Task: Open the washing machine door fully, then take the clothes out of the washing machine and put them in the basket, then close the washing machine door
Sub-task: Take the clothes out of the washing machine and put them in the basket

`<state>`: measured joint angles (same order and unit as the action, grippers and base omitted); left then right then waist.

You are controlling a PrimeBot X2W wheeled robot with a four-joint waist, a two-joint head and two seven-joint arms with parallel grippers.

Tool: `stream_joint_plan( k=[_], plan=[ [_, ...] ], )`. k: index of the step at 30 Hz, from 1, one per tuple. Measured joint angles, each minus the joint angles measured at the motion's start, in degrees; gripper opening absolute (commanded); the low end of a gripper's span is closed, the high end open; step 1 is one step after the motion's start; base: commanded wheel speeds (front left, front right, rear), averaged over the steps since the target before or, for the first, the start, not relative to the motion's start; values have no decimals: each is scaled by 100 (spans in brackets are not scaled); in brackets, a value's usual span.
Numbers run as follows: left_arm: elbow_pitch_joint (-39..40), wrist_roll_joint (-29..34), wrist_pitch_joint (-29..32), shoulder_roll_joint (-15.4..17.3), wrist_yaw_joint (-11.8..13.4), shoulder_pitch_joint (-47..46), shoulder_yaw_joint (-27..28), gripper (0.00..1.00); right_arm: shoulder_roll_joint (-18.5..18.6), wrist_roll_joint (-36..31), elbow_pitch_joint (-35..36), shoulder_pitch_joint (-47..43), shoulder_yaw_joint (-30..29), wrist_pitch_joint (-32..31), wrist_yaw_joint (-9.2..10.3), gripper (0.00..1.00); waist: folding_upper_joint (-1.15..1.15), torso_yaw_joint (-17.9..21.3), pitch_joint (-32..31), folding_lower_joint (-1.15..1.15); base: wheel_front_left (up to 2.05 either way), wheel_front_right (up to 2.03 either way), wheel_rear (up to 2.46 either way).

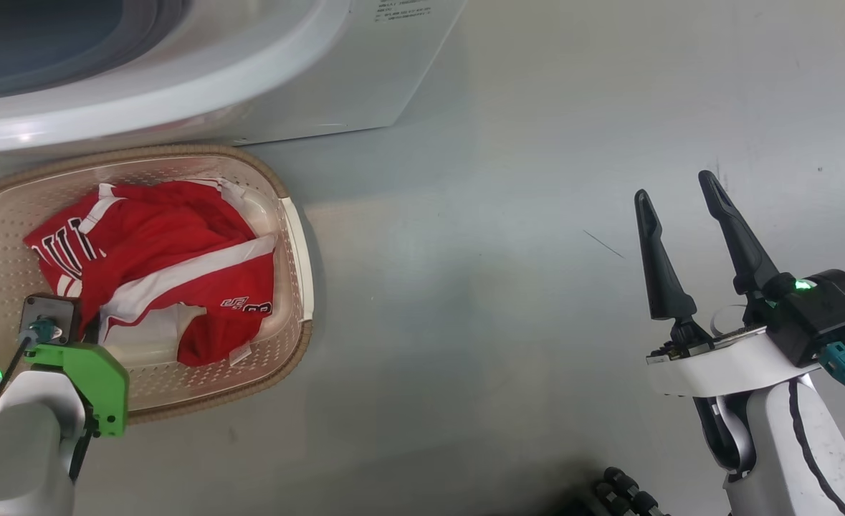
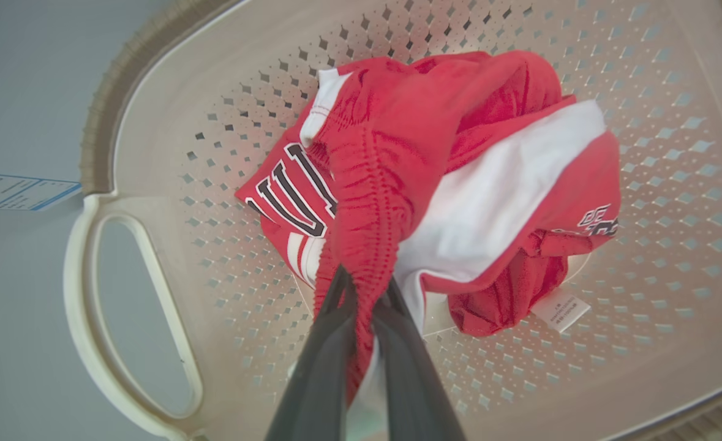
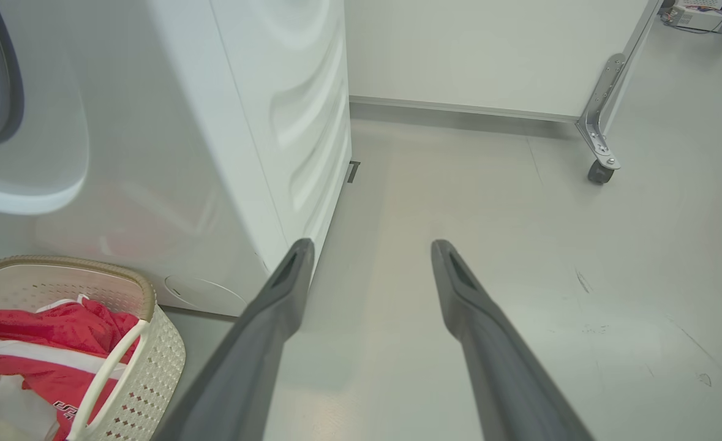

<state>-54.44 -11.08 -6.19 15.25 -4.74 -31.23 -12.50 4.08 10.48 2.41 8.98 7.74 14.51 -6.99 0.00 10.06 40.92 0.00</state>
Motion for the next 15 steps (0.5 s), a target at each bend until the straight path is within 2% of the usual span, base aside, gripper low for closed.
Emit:
stream_joint_plan(
  k=[12,15],
  plan=[
    [-534,-223,178,-192,40,-313,202,0,0,-47,3,94,-3,0,0,100,0,-79,161,0,0,0,0],
    [-692,-221,301,-219,37,-340,144,100,-1,-54,-11,113,21,0,0,100,0,-92,157,0,0,0,0]
  ],
)
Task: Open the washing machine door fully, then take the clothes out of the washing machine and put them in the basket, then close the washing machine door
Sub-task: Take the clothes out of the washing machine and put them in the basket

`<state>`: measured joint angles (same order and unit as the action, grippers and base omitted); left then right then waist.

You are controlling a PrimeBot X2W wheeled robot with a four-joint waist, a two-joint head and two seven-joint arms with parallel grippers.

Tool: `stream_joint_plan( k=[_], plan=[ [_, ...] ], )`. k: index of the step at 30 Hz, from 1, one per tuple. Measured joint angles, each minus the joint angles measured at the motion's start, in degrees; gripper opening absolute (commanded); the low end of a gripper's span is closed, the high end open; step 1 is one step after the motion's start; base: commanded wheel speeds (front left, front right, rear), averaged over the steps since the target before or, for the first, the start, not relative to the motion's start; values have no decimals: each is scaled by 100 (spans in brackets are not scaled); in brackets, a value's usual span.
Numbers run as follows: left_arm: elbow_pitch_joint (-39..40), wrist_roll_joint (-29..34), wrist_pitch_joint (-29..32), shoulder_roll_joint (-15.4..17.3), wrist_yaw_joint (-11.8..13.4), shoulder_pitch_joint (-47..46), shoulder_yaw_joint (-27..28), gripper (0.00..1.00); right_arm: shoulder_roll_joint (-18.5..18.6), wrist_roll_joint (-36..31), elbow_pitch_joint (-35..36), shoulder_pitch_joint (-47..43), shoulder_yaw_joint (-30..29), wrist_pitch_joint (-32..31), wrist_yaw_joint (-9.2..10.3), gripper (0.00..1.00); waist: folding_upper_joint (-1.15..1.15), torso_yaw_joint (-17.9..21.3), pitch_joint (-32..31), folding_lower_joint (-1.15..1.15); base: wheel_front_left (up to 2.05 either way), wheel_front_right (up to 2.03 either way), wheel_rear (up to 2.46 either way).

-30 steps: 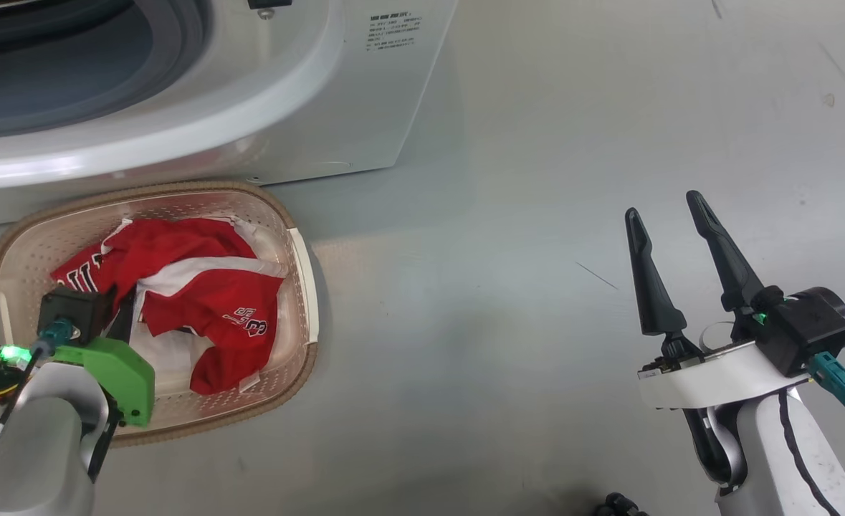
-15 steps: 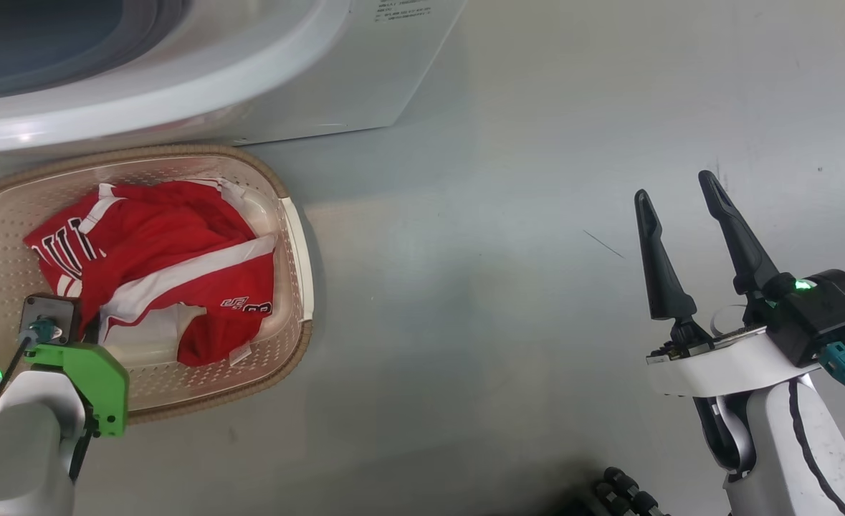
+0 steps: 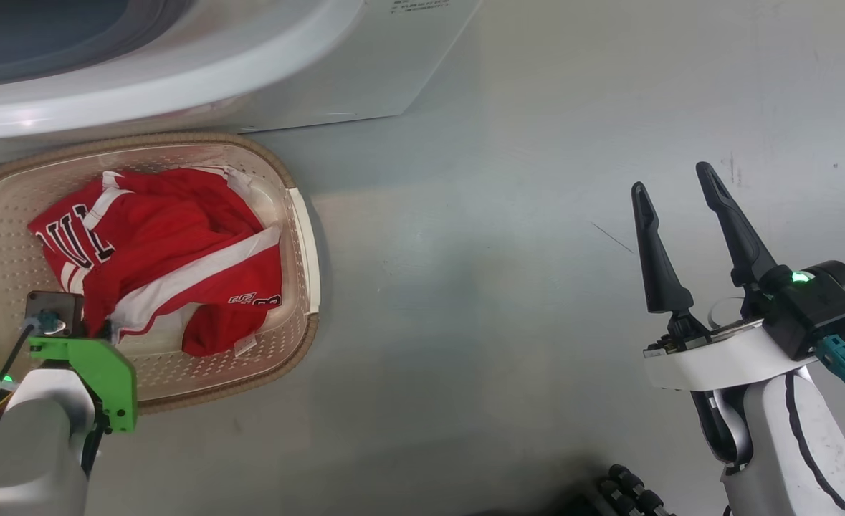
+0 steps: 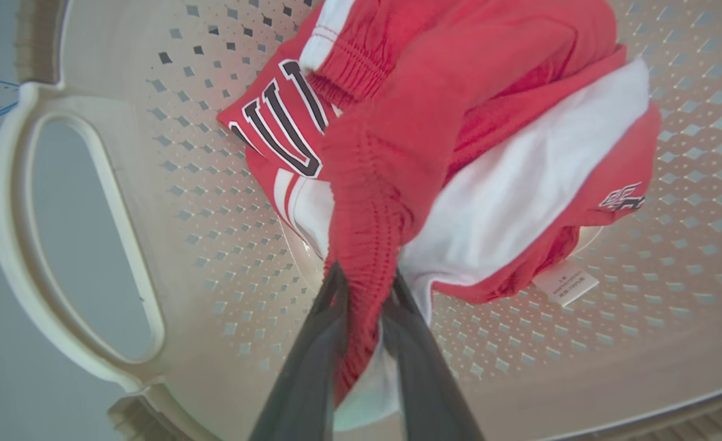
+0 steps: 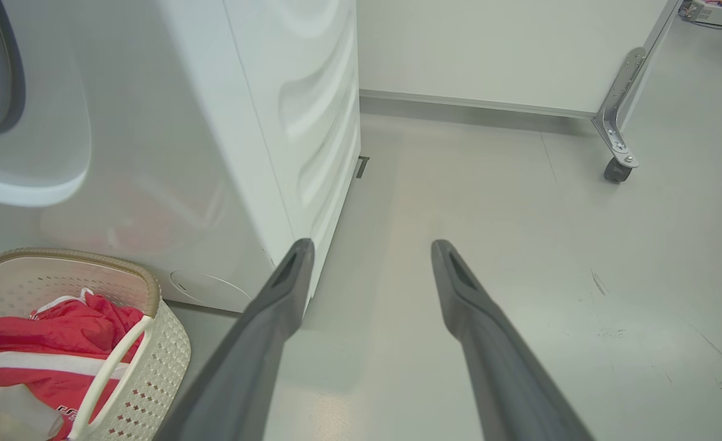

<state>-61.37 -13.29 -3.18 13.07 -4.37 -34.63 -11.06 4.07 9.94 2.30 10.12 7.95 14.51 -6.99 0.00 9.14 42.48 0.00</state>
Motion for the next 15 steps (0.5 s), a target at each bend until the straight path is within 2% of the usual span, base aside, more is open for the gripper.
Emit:
stream_joint_plan(
  k=[15],
  plan=[
    [-321,-4,-370,-167,-22,-73,-47,100,-40,4,-237,63,2,0,0,100,0,-79,-425,0,0,0,0]
  ],
)
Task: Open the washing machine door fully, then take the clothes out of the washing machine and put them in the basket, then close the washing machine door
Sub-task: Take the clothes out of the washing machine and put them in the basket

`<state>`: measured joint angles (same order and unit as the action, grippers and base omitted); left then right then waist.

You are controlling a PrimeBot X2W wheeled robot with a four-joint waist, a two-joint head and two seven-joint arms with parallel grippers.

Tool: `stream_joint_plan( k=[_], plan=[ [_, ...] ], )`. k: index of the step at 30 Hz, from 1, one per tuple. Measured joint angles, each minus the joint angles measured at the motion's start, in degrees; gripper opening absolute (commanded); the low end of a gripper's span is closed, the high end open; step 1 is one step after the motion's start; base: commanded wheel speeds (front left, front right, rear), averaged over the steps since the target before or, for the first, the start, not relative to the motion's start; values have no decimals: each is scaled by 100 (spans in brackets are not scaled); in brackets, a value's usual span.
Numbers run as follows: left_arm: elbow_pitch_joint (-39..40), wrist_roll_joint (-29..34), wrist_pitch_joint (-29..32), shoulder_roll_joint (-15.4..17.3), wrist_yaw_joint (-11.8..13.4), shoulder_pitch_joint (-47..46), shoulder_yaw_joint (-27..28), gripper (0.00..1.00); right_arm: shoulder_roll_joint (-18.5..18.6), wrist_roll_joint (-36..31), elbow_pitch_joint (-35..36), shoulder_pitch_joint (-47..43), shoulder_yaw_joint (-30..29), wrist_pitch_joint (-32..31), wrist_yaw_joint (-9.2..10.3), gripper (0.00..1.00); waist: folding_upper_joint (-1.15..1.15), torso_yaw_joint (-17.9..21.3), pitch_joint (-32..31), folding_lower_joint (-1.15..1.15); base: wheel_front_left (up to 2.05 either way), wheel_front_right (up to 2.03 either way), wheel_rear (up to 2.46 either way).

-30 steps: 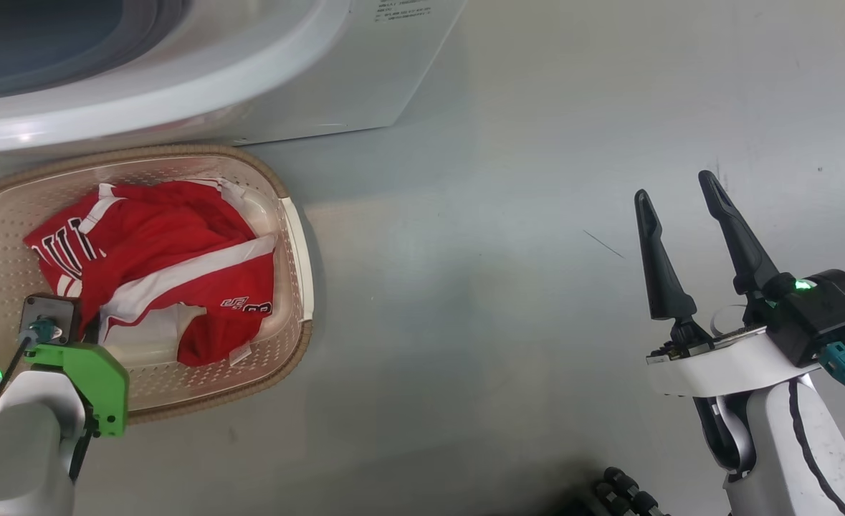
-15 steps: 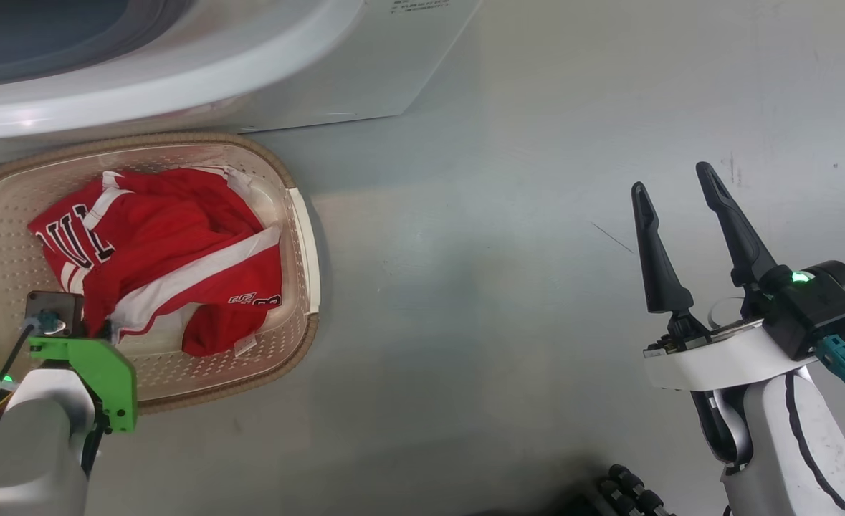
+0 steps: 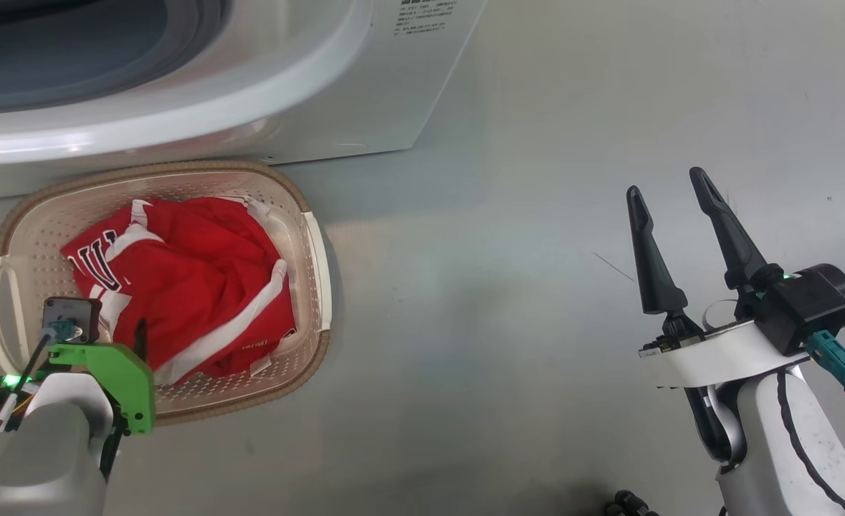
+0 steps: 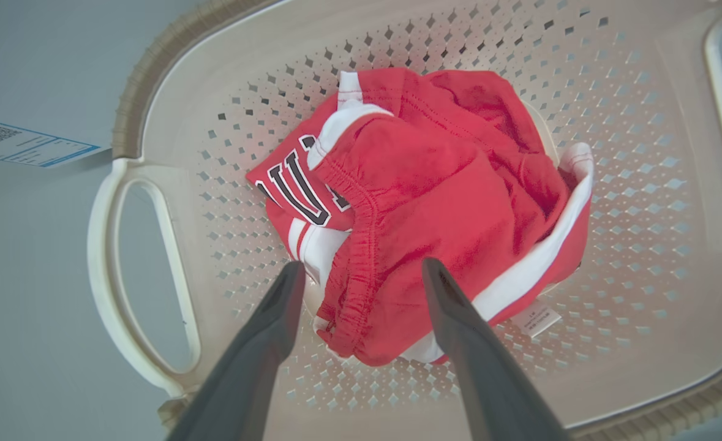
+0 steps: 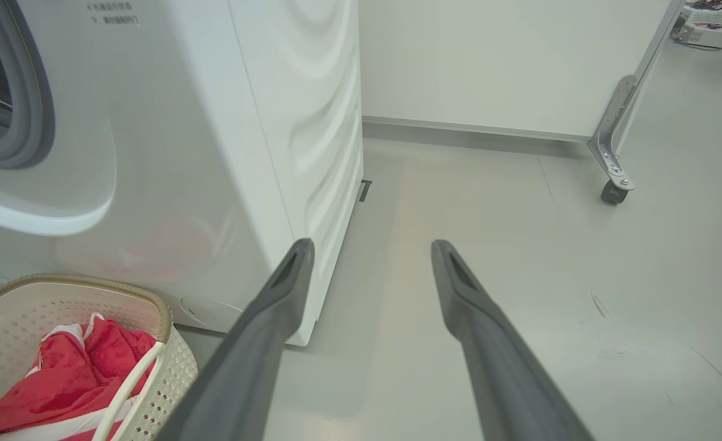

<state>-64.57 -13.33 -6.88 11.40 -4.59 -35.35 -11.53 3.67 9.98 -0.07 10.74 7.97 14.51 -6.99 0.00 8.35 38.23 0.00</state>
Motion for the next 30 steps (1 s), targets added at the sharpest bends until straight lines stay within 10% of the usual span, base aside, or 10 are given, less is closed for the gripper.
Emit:
stream_joint_plan(
  k=[19,30],
  plan=[
    [379,-187,-740,-450,-186,441,-37,100,-23,160,-387,-189,-105,0,0,100,0,-187,-1343,0,0,0,0],
    [2247,-360,-755,-536,-231,953,294,100,-44,230,-528,-631,-125,0,0,100,0,-371,-2198,0,0,0,0]
  ],
)
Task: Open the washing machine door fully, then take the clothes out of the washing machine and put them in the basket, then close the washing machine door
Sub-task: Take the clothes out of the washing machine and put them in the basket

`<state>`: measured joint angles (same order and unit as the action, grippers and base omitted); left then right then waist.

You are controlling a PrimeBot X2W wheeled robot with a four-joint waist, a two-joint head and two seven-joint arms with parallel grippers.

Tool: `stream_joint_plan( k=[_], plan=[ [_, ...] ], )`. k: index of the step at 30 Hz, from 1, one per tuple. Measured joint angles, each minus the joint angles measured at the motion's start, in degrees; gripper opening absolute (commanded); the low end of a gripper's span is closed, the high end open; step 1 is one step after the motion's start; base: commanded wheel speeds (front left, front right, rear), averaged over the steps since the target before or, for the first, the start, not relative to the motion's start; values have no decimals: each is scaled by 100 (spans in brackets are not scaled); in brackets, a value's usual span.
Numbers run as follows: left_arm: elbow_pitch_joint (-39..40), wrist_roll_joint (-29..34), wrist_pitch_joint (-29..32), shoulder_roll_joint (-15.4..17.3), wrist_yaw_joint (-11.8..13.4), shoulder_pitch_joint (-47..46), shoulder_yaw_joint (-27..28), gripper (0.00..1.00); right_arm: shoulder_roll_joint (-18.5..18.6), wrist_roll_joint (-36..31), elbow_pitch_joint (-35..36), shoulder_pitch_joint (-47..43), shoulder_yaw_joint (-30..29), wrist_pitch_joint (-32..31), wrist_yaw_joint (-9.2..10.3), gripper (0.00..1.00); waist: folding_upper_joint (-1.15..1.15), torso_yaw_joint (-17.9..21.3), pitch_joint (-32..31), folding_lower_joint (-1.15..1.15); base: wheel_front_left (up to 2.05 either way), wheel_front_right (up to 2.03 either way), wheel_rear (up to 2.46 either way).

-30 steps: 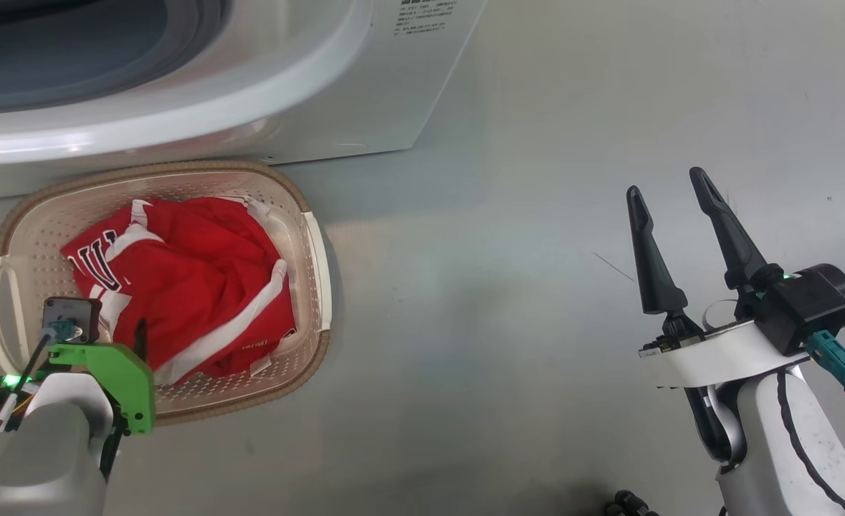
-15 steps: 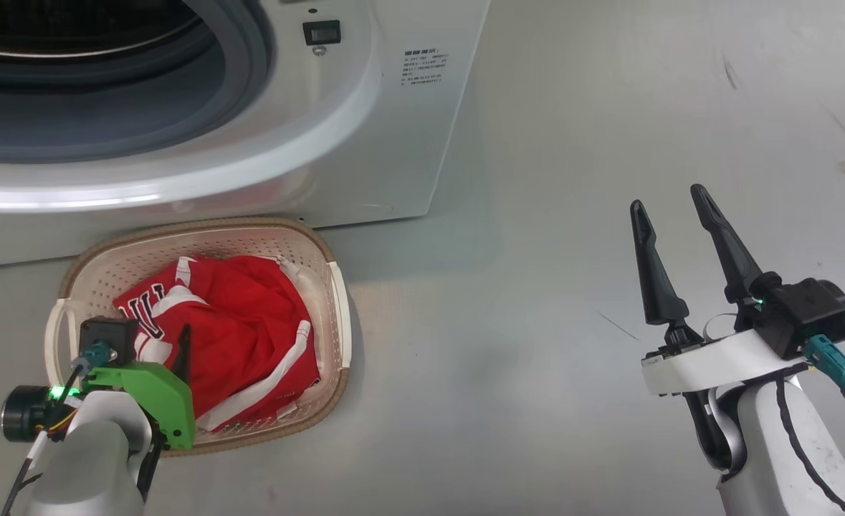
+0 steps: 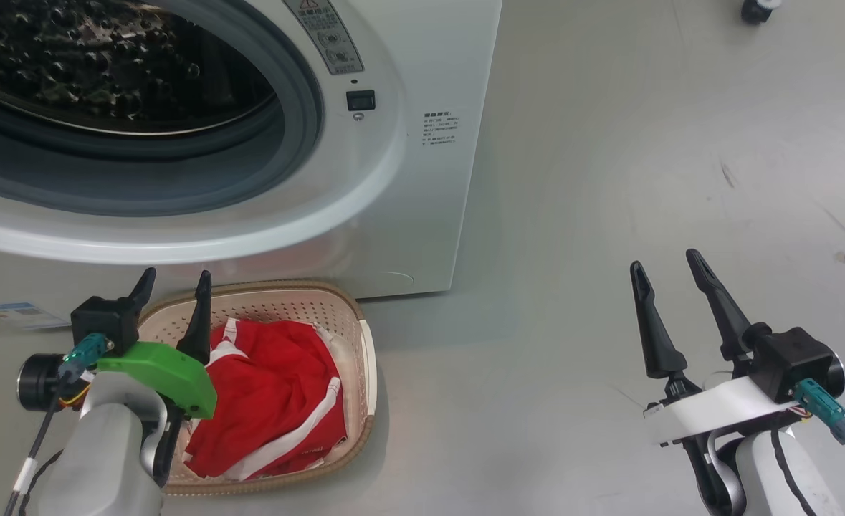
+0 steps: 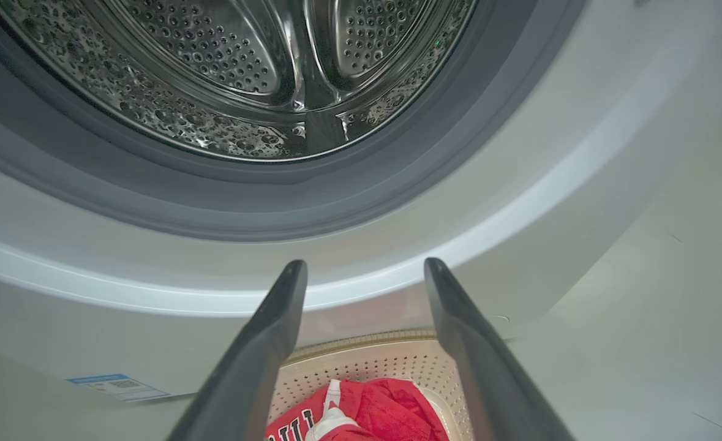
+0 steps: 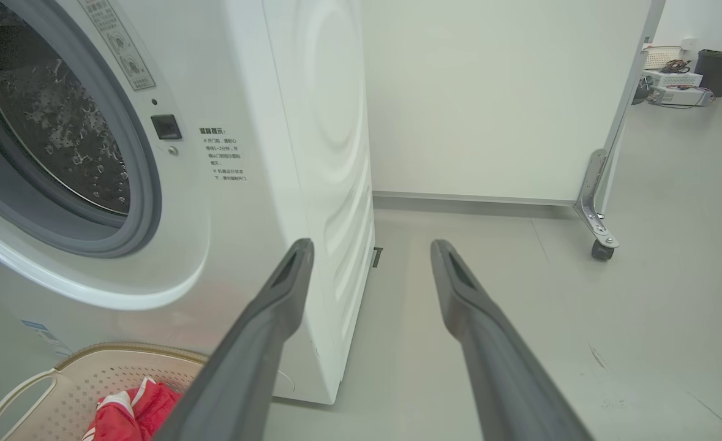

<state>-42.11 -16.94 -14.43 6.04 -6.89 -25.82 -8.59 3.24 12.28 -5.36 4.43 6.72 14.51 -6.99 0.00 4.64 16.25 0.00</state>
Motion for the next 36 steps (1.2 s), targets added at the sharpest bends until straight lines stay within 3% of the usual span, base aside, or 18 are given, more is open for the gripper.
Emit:
stream_joint_plan(
  k=[12,22,36],
  plan=[
    [1504,-131,-1,-110,-4,1077,285,100,-10,90,-45,-502,-58,0,0,100,0,-191,-815,0,0,0,0],
    [2143,-259,-1,-221,-5,1930,270,100,-30,168,11,-919,-121,0,0,100,0,-244,-1303,0,0,0,0],
    [2808,-104,0,-224,-5,2495,278,100,-3,175,138,-1074,-90,0,0,100,0,-203,-1457,0,0,0,0]
  ],
)
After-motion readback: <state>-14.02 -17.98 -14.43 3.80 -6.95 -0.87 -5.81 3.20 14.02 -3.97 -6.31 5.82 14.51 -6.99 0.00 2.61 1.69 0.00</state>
